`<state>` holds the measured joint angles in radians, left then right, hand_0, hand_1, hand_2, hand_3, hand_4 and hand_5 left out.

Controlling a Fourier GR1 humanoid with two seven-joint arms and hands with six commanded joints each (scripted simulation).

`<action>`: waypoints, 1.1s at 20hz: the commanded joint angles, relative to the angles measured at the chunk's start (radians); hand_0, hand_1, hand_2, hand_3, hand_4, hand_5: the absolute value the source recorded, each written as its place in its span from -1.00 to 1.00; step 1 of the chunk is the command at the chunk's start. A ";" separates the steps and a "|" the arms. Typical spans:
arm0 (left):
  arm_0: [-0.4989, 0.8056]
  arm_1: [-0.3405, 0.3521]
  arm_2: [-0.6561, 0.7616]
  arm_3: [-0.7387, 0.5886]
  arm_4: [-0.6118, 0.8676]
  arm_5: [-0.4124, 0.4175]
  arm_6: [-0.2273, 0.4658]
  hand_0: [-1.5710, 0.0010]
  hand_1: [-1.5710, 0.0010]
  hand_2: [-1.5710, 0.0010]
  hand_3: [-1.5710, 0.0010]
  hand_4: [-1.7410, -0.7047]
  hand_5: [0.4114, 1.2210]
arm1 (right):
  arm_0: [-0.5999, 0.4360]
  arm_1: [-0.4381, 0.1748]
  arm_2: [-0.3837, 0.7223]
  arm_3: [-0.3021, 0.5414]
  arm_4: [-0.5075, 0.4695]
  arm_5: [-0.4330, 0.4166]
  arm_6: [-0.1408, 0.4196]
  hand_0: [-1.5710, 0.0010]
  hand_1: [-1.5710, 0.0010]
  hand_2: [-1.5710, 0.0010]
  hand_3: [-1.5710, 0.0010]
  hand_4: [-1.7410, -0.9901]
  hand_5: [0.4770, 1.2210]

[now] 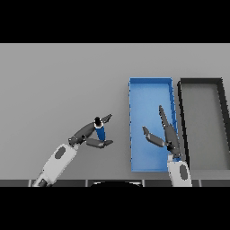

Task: Pick up the blue pipe and place it into the blue bin.

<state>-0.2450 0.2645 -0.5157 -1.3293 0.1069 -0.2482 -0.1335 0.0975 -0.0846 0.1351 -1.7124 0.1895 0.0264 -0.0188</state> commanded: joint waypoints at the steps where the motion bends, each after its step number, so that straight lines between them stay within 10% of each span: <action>1: 0.001 -0.012 0.000 0.011 0.001 0.004 -0.011 1.00 1.00 0.95 0.99 -0.03 -0.64 | 0.007 0.000 0.004 -0.005 0.006 -0.002 -0.012 1.00 1.00 1.00 1.00 0.43 -0.66; 4: -0.007 -0.044 0.009 0.016 0.018 0.022 0.006 0.87 0.66 0.54 0.72 -0.18 -0.41 | 0.002 0.004 0.004 -0.005 0.008 -0.007 -0.003 1.00 1.00 1.00 1.00 0.45 -0.66; 7: 0.004 -0.073 0.007 0.020 0.030 0.033 0.014 0.09 -0.09 -0.15 -0.12 -0.49 0.28 | -0.003 -0.001 -0.003 0.007 -0.002 0.002 0.008 1.00 1.00 1.00 1.00 0.45 -0.66; 10: 0.005 -0.072 -0.021 0.024 0.014 0.022 -0.031 -0.44 -0.53 -0.56 -0.49 -0.73 0.63 | -0.003 -0.004 -0.004 -0.007 -0.006 0.003 -0.001 1.00 1.00 1.00 1.00 0.45 -0.66; 22: -0.015 -0.093 -0.032 -0.159 0.053 0.076 -0.047 -0.96 -0.97 -0.97 -0.87 -0.98 0.97 | -0.005 -0.017 -0.010 0.012 0.012 -0.004 -0.023 1.00 1.00 1.00 1.00 0.54 -0.66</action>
<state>-0.2597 0.1717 -0.5479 -1.4885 0.1629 -0.1753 -0.1849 0.0924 -0.1013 0.1251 -1.7005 0.2010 0.0224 -0.0425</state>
